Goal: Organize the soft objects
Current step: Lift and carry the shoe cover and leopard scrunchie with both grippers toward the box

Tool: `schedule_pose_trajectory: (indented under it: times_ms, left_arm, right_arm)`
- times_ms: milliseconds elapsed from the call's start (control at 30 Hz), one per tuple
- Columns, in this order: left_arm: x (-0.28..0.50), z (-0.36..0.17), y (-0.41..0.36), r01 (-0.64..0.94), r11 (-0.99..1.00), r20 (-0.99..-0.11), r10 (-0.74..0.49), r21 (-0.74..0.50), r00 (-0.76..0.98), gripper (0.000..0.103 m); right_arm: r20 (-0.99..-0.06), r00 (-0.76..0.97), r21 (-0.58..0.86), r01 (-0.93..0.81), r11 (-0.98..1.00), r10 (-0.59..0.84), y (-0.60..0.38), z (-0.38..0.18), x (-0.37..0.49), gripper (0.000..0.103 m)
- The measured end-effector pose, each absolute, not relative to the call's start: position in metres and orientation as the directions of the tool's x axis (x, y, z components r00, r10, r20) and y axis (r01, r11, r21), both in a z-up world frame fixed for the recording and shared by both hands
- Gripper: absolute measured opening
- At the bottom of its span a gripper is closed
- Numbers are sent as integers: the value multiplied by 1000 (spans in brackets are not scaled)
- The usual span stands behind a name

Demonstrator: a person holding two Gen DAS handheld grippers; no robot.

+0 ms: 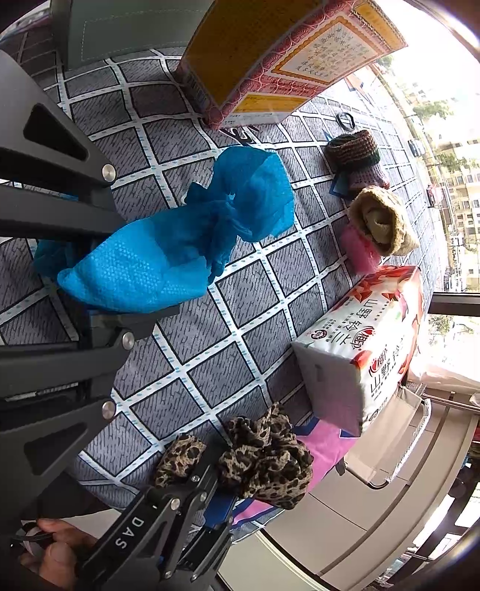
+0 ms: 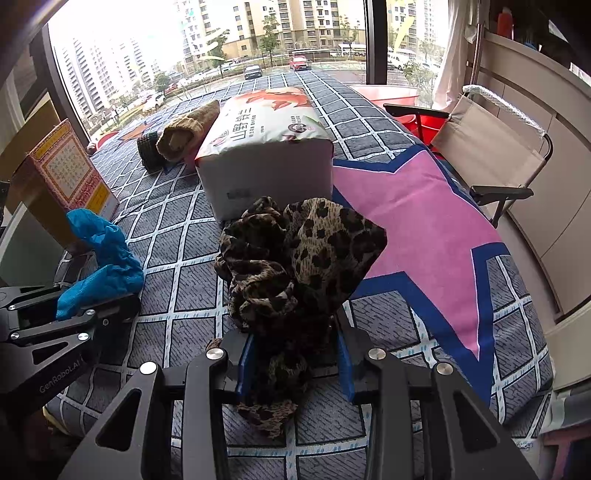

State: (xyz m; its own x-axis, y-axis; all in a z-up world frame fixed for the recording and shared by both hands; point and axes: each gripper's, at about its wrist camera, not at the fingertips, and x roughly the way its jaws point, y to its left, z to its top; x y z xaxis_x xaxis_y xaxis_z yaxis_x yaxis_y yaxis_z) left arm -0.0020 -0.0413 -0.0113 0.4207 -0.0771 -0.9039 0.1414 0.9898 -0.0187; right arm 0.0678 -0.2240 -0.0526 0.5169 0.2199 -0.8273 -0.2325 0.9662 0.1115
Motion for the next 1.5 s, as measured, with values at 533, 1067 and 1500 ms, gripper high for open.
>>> schedule_pose_trajectory:
  times_ms: [533, 1067, 1500]
  left_arm:
    - [-4, -1, -64, 216, 976, -901, -77, 20, 427, 11]
    - [38, 65, -124, 334, 941, -838, -145, 47, 525, 11]
    - [117, 90, -102, 198, 980, -852, -92, 14, 515, 11]
  right_arm:
    - [-829, 513, 143, -191, 971, 223, -238, -47, 65, 37]
    - [-774, 609, 163, -68, 984, 170, -294, -2, 101, 37]
    - [-768, 601, 191, -116, 975, 222, -276, 17, 179, 37]
